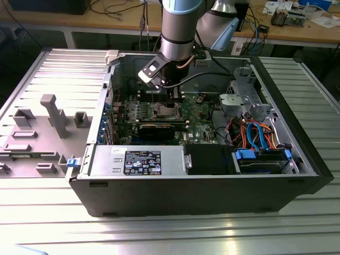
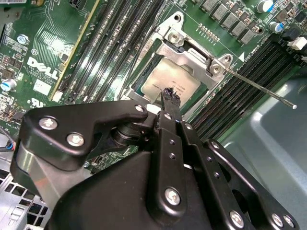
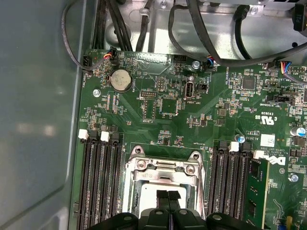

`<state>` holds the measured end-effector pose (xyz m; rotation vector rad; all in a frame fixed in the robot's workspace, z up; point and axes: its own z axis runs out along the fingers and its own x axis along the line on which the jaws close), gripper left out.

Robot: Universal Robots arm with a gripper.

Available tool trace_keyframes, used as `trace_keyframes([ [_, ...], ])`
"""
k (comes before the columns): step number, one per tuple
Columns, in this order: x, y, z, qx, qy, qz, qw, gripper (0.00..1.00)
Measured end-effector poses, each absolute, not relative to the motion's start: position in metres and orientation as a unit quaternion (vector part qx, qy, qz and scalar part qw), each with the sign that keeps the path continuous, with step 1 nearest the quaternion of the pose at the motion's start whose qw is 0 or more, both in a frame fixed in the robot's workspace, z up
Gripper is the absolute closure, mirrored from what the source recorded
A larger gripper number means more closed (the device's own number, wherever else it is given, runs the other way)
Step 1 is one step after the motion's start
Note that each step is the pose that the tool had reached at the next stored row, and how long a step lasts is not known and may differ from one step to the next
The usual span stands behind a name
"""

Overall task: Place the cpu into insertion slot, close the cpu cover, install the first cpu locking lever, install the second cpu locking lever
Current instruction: 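Close the cpu cover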

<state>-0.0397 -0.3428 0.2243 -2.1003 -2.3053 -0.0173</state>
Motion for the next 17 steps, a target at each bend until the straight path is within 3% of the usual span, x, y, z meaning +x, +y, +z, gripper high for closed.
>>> trace_keyframes([
  [17, -0.051, -0.343, 0.219, -0.666, -0.746, -0.006, 0.012, 0.89],
])
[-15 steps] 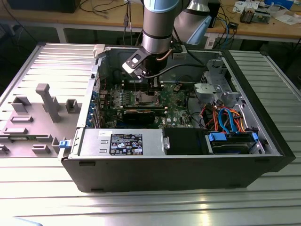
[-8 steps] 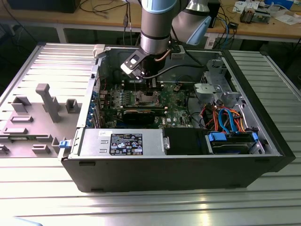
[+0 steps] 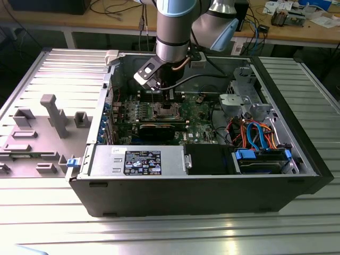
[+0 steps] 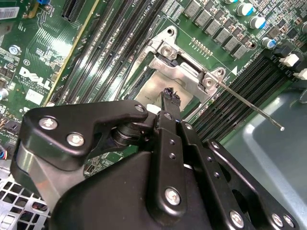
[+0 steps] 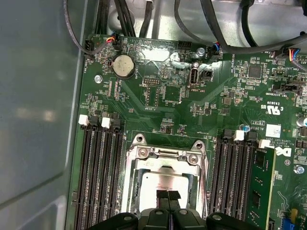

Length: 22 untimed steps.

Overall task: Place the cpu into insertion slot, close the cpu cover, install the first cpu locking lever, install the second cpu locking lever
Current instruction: 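Close the cpu cover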

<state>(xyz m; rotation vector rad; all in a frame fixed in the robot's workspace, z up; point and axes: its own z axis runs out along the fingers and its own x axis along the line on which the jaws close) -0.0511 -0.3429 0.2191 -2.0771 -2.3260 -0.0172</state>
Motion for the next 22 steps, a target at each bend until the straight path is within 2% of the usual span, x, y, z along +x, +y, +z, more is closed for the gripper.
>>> trace_keyframes([
  [22, -0.068, -0.343, 0.217, -0.662, -0.749, -0.005, 0.012, 0.89],
])
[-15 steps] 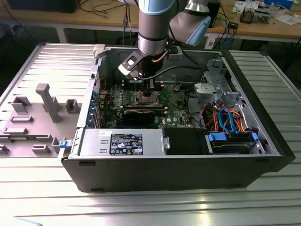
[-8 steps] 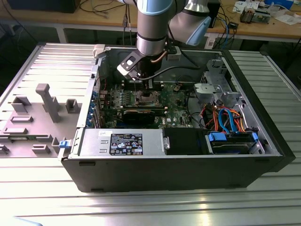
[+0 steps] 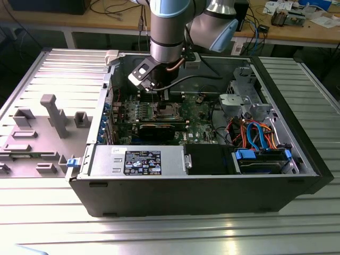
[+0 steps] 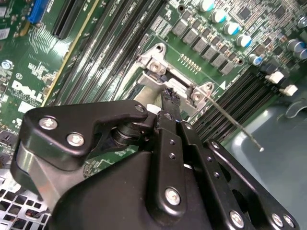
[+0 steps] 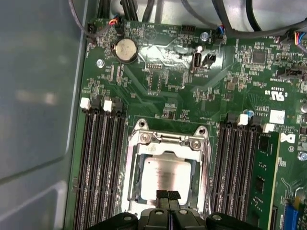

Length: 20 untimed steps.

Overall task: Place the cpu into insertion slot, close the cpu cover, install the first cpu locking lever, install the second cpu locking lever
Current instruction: 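Close the cpu cover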

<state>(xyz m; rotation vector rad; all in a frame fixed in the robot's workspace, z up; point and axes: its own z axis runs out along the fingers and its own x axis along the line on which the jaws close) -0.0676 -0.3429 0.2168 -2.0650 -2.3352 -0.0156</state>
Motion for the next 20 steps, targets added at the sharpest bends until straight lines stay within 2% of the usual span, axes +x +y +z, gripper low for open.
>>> trace_keyframes([
  [11, -0.075, -0.343, 0.207, -0.661, -0.750, -0.005, 0.012, 0.89],
  [20, -0.070, -0.343, 0.212, -0.661, -0.750, -0.005, 0.012, 0.89],
])
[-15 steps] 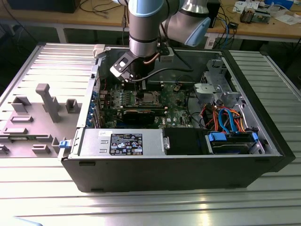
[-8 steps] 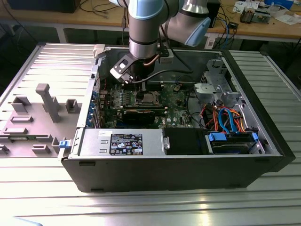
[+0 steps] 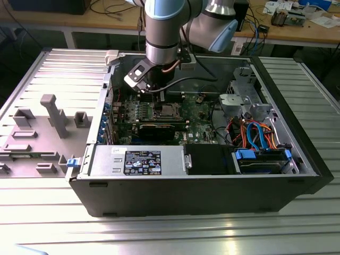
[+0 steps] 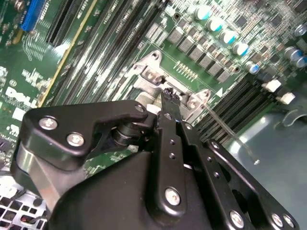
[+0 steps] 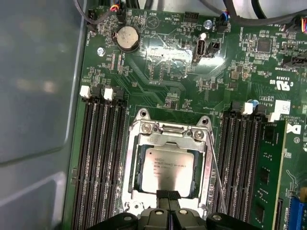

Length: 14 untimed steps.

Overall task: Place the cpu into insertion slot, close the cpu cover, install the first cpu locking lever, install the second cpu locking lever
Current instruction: 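Close the cpu cover, then install the first cpu locking lever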

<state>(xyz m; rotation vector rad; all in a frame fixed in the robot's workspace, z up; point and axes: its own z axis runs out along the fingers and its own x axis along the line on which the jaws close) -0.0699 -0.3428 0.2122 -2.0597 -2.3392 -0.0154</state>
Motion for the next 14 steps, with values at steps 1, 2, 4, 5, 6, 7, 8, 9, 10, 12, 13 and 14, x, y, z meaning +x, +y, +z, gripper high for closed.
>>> trace_keyframes([
  [1, -0.0595, -0.3428, 0.2120, -0.661, -0.750, -0.005, 0.012, 0.89],
  [2, -0.0552, -0.3428, 0.2120, -0.661, -0.750, -0.005, 0.012, 0.89],
  [4, -0.0549, -0.3428, 0.2120, -0.661, -0.750, -0.005, 0.012, 0.89],
  [5, -0.0547, -0.3428, 0.2120, -0.661, -0.750, -0.005, 0.012, 0.89],
  [6, -0.0547, -0.3428, 0.2120, -0.661, -0.750, -0.005, 0.012, 0.89],
  [7, -0.0546, -0.3428, 0.2120, -0.661, -0.750, -0.005, 0.012, 0.89],
  [8, -0.0546, -0.3428, 0.2120, -0.661, -0.750, -0.005, 0.012, 0.89],
  [9, -0.0546, -0.3428, 0.2120, -0.661, -0.750, -0.005, 0.012, 0.89],
  [10, -0.0546, -0.3428, 0.2120, -0.661, -0.750, -0.005, 0.012, 0.89],
  [12, -0.0545, -0.3428, 0.2120, -0.661, -0.750, -0.005, 0.012, 0.89],
  [13, -0.0545, -0.3428, 0.2120, -0.661, -0.750, -0.005, 0.012, 0.89],
  [14, -0.0545, -0.3428, 0.2120, -0.661, -0.750, -0.005, 0.012, 0.89],
])
